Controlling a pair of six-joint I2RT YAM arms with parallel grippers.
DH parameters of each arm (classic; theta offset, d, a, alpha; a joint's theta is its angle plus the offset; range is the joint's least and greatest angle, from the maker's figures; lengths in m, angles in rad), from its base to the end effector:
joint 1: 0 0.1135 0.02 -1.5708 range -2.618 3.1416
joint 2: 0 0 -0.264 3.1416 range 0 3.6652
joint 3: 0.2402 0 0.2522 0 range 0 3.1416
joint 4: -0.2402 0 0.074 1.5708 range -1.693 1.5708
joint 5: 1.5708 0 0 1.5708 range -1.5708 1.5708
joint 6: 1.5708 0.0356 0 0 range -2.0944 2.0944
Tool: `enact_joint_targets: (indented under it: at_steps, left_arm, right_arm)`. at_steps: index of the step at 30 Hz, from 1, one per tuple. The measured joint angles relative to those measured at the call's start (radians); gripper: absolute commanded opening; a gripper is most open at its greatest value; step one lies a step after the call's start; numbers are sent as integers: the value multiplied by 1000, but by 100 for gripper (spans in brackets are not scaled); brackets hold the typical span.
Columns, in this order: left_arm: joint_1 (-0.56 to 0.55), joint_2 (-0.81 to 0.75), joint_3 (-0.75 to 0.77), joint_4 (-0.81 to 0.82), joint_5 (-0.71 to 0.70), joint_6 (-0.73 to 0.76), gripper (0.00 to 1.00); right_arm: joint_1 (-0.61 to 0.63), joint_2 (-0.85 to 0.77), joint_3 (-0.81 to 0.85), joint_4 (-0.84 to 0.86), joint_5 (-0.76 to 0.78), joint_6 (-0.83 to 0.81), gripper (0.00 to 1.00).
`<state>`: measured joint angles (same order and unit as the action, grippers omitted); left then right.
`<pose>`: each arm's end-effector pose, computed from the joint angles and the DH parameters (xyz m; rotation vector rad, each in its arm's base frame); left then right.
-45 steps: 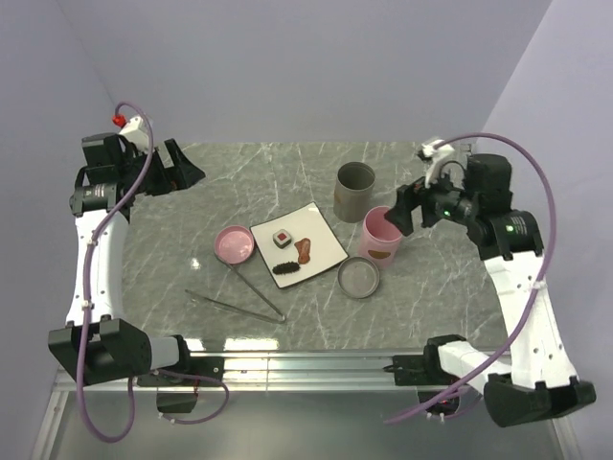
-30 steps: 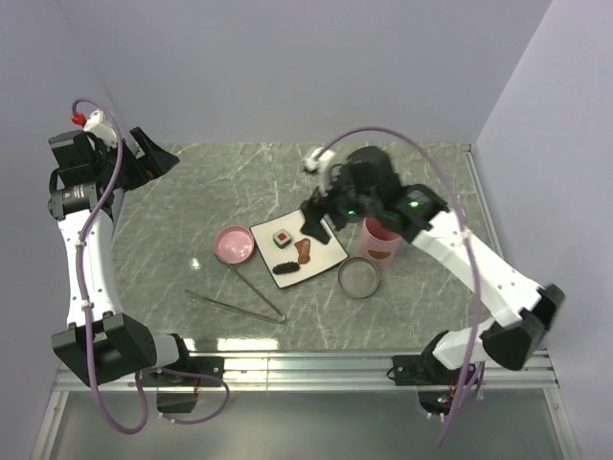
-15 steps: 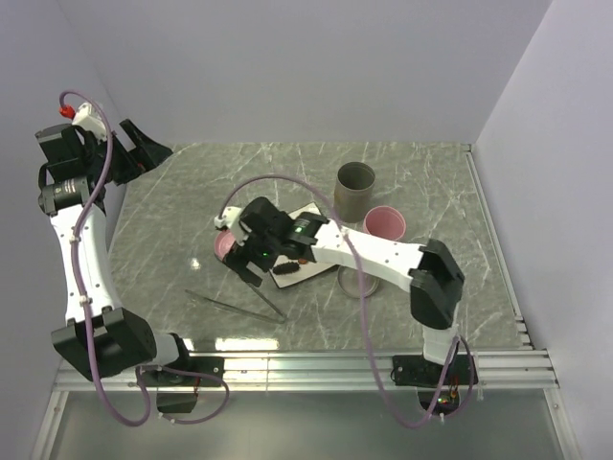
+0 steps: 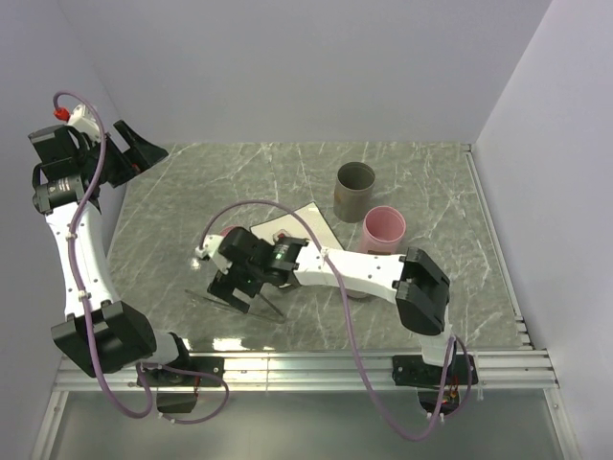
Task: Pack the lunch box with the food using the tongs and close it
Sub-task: Pick up the clamp at the center of the board.
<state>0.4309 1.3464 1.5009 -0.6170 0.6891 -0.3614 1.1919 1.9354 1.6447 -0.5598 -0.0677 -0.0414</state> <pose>0.2683 0.0984 0.4226 -0.3496 1.9474 -0.6512 0.1599 0.4081 0.2651 -1.4776 2.0292 0.5855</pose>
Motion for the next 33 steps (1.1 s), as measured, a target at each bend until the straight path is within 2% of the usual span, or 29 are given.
enact_joint_targets:
  at_steps: [14,33]
  left_arm:
    - [7,0,0,19,44,-13,99]
    - [9,-22,-24,37,74,-21,99]
  right_arm:
    - [32,86,-101,29,-4,18,97]
    - [32,158,-84,99,46,22,96]
